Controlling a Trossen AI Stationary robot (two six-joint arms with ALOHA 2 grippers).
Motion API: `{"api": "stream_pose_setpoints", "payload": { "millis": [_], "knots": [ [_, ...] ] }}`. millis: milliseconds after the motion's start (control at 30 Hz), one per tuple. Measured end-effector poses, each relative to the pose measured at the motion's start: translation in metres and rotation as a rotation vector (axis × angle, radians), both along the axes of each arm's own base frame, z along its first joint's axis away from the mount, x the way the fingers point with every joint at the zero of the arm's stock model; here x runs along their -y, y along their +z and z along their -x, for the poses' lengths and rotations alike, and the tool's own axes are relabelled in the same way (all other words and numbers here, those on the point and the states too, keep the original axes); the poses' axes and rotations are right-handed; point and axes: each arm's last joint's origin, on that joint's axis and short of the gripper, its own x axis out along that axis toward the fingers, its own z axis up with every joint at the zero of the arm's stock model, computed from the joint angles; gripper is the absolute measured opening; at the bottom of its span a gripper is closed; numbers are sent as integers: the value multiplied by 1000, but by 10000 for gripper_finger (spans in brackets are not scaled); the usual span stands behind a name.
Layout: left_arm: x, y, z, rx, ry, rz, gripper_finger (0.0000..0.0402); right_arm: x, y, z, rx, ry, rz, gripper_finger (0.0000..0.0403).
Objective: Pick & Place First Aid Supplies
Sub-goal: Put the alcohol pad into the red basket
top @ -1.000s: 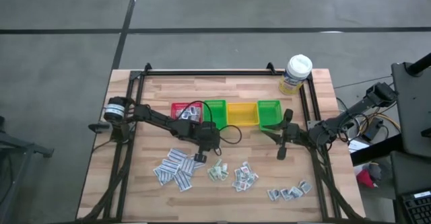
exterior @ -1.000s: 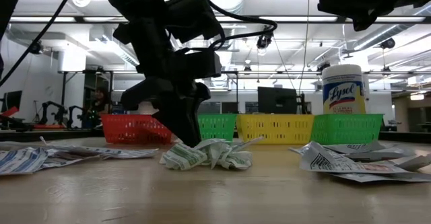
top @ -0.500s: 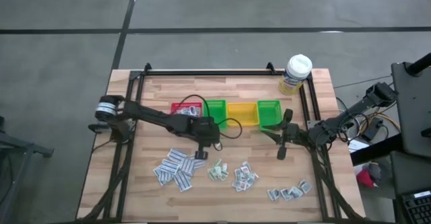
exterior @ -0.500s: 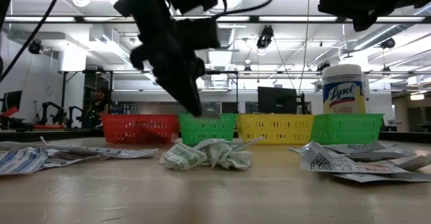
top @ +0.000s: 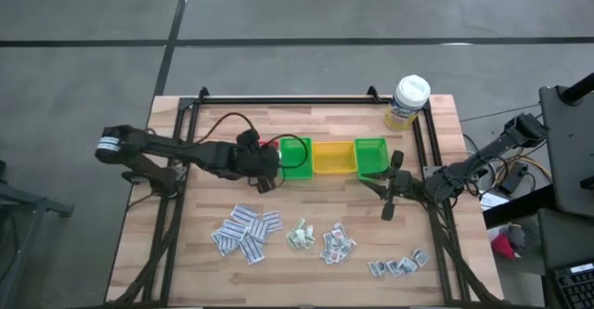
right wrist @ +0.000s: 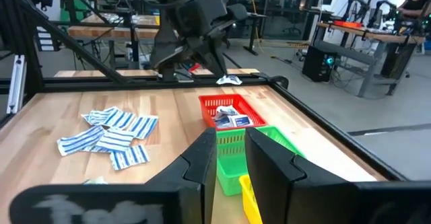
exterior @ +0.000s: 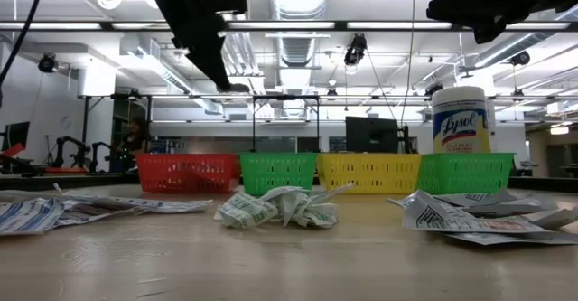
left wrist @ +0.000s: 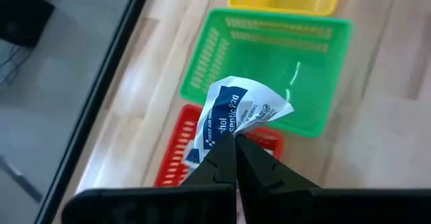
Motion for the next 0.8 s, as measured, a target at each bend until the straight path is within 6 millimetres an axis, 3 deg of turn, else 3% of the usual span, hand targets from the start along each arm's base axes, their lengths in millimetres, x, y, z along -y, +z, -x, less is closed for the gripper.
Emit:
{"api": "stream_pose_setpoints", "payload": {
  "millis": [233,567,800],
  "knots": [
    [-17,-9,0,-78,57,-16,0,0,0,0,8,-3,-30,74],
    [-47,-51,9,-171,150,36,0,0,0,0,7,-3,-27,76],
    [-56,-78,17,-158,144,126,0,0,0,0,7,-3,-27,86]
  ]
}}
